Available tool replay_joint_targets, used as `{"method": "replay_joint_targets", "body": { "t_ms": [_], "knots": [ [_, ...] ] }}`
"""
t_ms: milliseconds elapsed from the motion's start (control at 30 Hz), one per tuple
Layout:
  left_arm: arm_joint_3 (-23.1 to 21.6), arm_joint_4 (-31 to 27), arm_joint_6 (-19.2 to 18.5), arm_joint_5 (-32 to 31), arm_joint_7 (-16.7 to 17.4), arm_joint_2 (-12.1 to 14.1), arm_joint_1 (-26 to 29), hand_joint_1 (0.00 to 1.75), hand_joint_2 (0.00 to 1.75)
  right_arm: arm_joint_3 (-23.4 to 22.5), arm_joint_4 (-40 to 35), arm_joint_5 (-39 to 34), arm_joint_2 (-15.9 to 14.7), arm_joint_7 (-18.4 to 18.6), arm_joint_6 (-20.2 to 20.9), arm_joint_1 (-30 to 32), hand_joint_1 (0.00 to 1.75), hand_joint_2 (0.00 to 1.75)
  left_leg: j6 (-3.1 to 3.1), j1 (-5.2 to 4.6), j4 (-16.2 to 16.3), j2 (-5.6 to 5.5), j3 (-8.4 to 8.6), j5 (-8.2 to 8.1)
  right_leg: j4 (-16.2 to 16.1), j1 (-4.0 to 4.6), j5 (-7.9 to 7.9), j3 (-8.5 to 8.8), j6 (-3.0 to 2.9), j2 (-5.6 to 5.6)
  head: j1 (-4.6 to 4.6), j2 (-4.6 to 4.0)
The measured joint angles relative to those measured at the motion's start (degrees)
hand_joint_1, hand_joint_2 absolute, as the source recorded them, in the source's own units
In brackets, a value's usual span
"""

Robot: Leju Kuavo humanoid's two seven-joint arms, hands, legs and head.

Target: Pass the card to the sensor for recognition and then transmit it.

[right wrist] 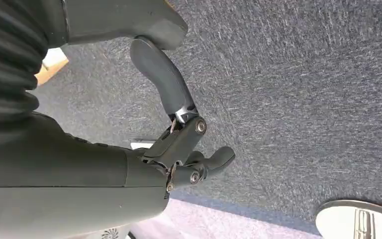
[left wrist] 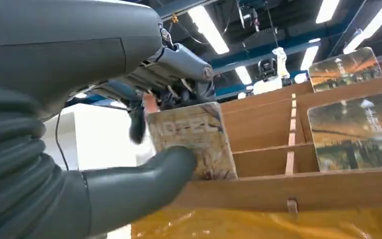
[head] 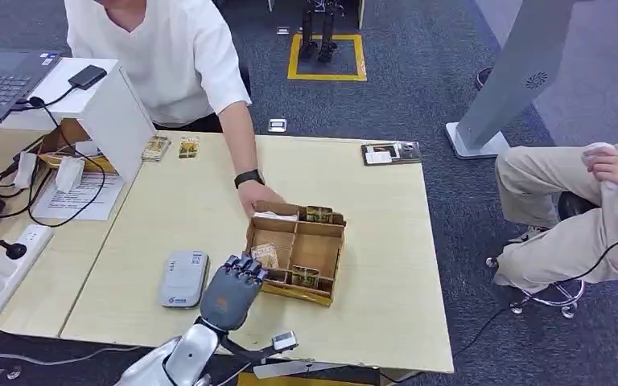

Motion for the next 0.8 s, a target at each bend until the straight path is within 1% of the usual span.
{"method": "replay_joint_targets", "body": {
  "t_ms": [100,200,467,567,700,767,800],
  "knots": [
    [0.26,0.0,0.0,0.0,0.0,-0.09,0.11,1.61,1.75,0.0,0.0,0.0,0.0,0.02,0.02,0.05,0.0,1.75,0.0,0.0,0.0,0.0,0.0,0.0,0.0,0.0,0.0,0.0,0.0,0.01,0.0,0.0],
    [0.61,0.0,0.0,0.0,0.0,-0.22,0.2,1.75,1.75,0.0,0.0,0.0,0.0,0.02,0.0,0.04,0.0,1.75,0.0,0.0,0.0,0.0,0.0,0.0,0.0,0.0,0.0,0.0,0.0,0.0,0.0,0.0],
    [0.87,0.0,0.0,0.0,-0.24,-0.44,0.28,1.75,1.75,0.0,0.0,0.0,0.0,0.0,0.02,0.04,0.0,1.75,0.0,0.0,0.0,0.0,0.0,0.0,0.0,0.0,0.0,0.0,0.0,0.0,0.0,0.02],
    [1.57,-0.37,0.02,0.0,-1.05,-0.48,0.64,1.75,1.75,0.0,0.0,0.04,0.0,0.02,0.0,0.04,0.0,1.75,0.0,0.0,0.0,0.0,0.0,0.0,0.0,0.0,0.0,0.0,0.0,0.0,-0.02,0.0],
    [2.49,-1.33,0.02,0.0,-1.11,-0.48,1.05,1.75,1.75,0.0,0.0,0.09,0.0,0.02,0.02,0.05,0.0,1.75,0.0,0.0,0.0,0.0,0.0,0.0,0.0,0.0,0.0,0.0,0.0,0.0,-0.02,0.0],
    [3.08,-2.89,0.04,0.0,-1.36,-0.48,1.74,1.75,1.75,0.0,0.0,0.13,0.0,0.02,0.0,0.06,0.0,1.75,0.0,0.0,0.0,0.01,0.0,0.0,0.0,0.0,0.0,0.0,0.0,0.01,0.0,0.0],
    [3.76,-4.99,0.04,0.0,-1.97,-0.46,2.41,1.75,1.75,0.0,0.0,0.17,0.0,0.04,0.02,0.09,0.0,1.75,0.0,0.0,0.0,0.01,0.0,0.0,0.0,0.0,0.0,0.0,0.0,0.01,0.0,0.02]
  ]
}}
